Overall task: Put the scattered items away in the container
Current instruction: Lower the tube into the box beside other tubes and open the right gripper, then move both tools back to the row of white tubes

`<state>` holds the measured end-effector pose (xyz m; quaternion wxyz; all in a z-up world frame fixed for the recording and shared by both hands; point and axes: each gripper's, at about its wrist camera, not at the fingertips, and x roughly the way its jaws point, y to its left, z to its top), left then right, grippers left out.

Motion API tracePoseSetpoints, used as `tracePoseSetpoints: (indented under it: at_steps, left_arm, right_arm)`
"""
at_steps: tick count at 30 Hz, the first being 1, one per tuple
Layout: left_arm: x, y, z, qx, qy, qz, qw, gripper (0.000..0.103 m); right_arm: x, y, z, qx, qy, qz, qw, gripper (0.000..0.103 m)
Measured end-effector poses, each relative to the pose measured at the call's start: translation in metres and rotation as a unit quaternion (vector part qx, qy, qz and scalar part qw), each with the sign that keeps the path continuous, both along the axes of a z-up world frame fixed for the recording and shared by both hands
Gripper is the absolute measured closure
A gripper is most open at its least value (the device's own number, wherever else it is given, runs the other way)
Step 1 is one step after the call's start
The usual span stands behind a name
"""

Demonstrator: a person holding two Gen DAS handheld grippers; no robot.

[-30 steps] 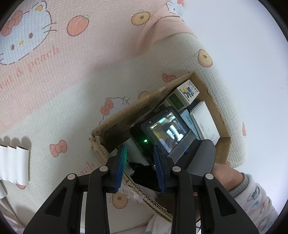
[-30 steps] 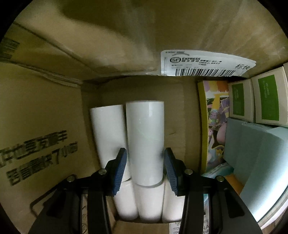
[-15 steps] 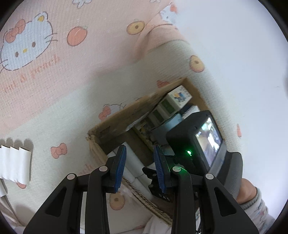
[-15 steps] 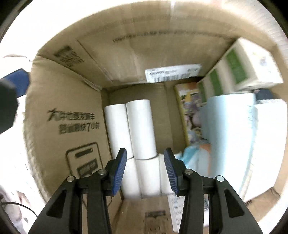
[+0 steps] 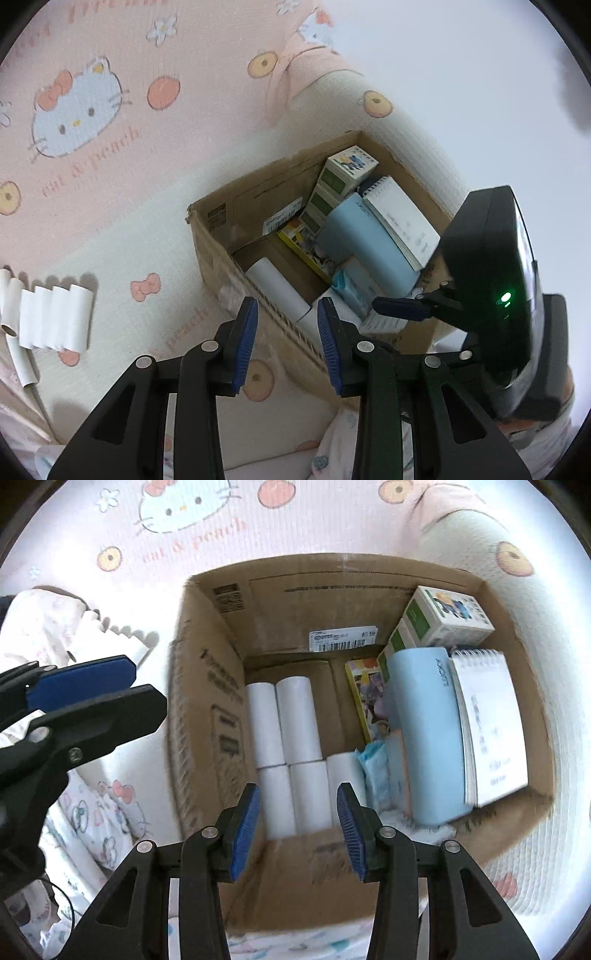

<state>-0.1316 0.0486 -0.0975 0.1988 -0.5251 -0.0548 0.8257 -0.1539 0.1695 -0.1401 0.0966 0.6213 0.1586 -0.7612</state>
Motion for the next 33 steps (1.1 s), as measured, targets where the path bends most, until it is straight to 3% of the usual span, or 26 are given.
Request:
tracePoseSetpoints:
  at_steps: [6, 12, 19, 23, 27, 33]
  left_arm:
    - [0.033, -0.003, 0.008, 0.021, 0.017, -0.001, 0.9996, 0.066]
    - [0.069, -0.009, 0.013, 0.013, 0.066, 0.015, 0.9976, 0.066]
    - [0.104, -0.040, -0.009, 0.041, 0.080, 0.061, 0.9940, 0.066]
    - [0.118, -0.054, -0.020, 0.017, 0.108, 0.074, 0.9913, 0.066]
    - [0.136, -0.066, -0.029, -0.033, 0.178, 0.110, 0.9774, 0.066]
    - [0.132, -0.090, -0.059, -0.078, 0.121, 0.119, 0.9824, 0.066]
  right_arm:
    - [0.036, -0.004, 0.025, -0.004, 0.023, 0.012, 1.000, 0.063]
    - [0.061, -0.007, 0.038, -0.002, 0.051, -0.006, 0.999, 0.063]
    - [0.091, -0.018, 0.036, 0.012, 0.083, -0.021, 0.996, 0.063]
    - [0.108, -0.030, 0.034, 0.012, 0.105, 0.012, 0.994, 0.063]
    - [0.123, -0.044, 0.034, -0.009, 0.155, 0.033, 0.987, 0.062]
    - [0.131, -0.078, 0.021, -0.011, 0.182, 0.066, 0.981, 0.062]
